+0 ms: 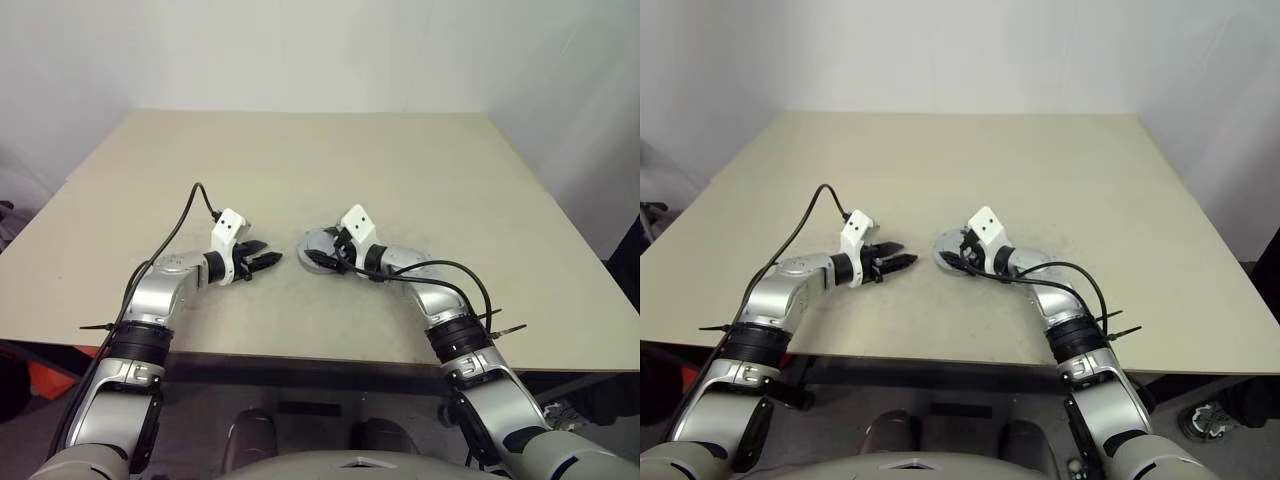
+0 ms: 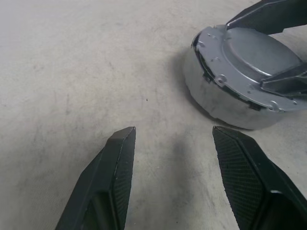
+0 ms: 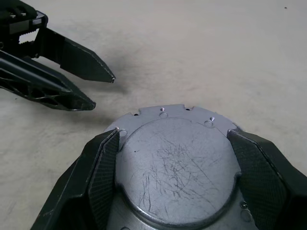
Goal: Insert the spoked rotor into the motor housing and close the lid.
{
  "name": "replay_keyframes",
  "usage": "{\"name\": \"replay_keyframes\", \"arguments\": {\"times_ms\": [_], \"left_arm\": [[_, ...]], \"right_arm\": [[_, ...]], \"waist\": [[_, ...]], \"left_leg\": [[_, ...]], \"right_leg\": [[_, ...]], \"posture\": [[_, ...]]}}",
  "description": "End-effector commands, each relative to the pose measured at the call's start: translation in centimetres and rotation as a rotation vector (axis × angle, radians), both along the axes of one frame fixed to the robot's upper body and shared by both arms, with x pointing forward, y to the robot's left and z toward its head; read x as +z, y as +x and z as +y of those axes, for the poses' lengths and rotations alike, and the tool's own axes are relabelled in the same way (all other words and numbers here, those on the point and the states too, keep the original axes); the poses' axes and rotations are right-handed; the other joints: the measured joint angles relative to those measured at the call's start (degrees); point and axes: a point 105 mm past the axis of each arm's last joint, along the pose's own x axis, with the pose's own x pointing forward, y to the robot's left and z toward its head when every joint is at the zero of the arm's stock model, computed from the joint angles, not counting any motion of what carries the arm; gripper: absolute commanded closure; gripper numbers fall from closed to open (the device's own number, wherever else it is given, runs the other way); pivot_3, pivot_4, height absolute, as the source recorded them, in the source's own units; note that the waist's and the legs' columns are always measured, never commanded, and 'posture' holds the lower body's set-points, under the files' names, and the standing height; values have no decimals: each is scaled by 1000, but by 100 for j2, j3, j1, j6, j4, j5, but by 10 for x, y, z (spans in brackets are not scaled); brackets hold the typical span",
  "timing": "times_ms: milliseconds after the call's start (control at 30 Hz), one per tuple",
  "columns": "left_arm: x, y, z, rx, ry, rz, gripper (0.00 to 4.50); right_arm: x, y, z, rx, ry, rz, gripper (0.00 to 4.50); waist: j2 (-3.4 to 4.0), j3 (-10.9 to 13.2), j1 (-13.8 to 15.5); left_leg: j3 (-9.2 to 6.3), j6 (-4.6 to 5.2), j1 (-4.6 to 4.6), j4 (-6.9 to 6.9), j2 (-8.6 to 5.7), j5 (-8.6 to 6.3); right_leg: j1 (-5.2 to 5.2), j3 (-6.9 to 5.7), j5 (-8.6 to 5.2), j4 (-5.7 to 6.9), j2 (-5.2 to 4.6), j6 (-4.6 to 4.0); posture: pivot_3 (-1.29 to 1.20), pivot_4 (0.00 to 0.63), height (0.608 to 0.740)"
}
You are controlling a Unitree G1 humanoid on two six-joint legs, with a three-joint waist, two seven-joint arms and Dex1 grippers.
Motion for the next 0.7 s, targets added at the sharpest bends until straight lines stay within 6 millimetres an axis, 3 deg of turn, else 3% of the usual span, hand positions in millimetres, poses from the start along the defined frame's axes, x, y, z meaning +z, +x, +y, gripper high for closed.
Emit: {"name": "replay_keyframes", "arguments": {"times_ms": [33, 333, 700], "left_arm": [[14, 4, 2, 5, -7, -52, 1752], [11, 3, 2, 5, -6, -47, 1752], [11, 2, 1, 3, -7, -45, 1752]], "right_arm": [[8, 1, 2, 4, 2, -35, 1353], [21, 7, 3, -18, 56, -60, 1353], [19, 11, 4, -52, 79, -43, 1353]], "waist": [[0, 0, 1], [0, 0, -1], [0, 0, -3]], "left_leg": [[0, 0, 1, 0, 0, 0], [0, -1, 3, 0, 0, 0], [0, 0, 3, 0, 0, 0]], "right_leg": [[0, 0, 0, 0, 0, 0], [2, 0, 0, 1, 0, 0], [2, 0, 0, 1, 0, 0]], "posture": [[0, 0, 740], [0, 0, 740], [0, 0, 740]]}}
